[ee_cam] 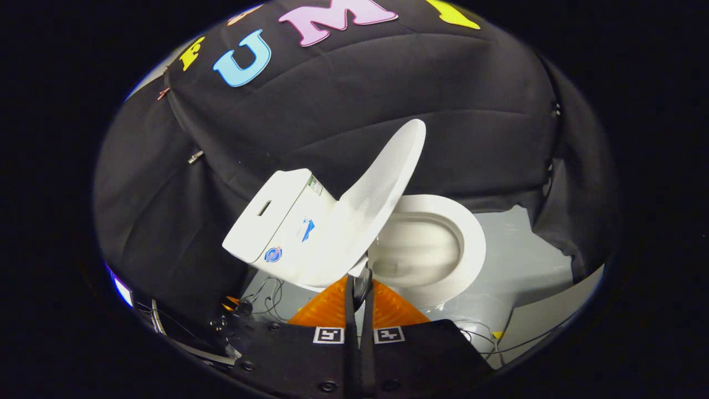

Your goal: Open the toilet lid.

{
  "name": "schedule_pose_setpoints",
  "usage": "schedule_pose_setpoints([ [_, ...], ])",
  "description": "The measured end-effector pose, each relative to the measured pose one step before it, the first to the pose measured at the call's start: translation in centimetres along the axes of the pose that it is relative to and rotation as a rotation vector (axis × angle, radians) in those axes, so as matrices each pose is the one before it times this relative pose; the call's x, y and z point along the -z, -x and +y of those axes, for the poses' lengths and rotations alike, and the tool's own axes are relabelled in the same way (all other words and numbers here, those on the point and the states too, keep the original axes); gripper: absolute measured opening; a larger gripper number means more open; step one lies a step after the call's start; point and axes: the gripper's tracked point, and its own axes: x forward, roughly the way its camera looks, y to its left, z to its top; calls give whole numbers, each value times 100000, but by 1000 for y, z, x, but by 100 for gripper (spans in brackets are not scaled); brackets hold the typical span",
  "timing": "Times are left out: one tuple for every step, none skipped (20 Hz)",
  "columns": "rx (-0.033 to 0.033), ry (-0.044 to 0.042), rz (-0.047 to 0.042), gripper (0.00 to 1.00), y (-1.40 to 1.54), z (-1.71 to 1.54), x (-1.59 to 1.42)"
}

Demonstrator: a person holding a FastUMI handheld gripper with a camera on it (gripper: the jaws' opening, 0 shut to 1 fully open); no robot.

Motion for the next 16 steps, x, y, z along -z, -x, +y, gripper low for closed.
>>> schedule_pose_setpoints([
  [-2026, 949, -1088, 5, 403, 1581, -478],
  [-984, 111, -941, 5, 230, 1489, -478],
  [165, -303, -63, 5, -28, 855, -320],
  [-137, 994, -108, 5, 11, 615, -247],
  [-899, 1349, -207, 5, -54, 1024, -394],
  [-829, 1355, -601, 5, 9, 1083, -319],
  [-855, 1438, -653, 5, -95, 861, -381],
  [-947, 1638, -500, 5, 85, 733, -250],
  [-1210, 1136, -238, 5, -102, 947, -284],
  [-942, 1145, -311, 5, -43, 1001, -329],
  [-753, 923, -433, 5, -202, 1126, -428],
  [-1507, 1712, -516, 5, -388, 1322, -410],
  [-1515, 2495, -635, 5, -395, 1331, -384],
  [-1018, 2575, -400, 5, -435, 1071, -363],
  [-673, 2663, -491, 5, -463, 1119, -380],
  [-731, 2125, -256, 5, -543, 979, -416],
])
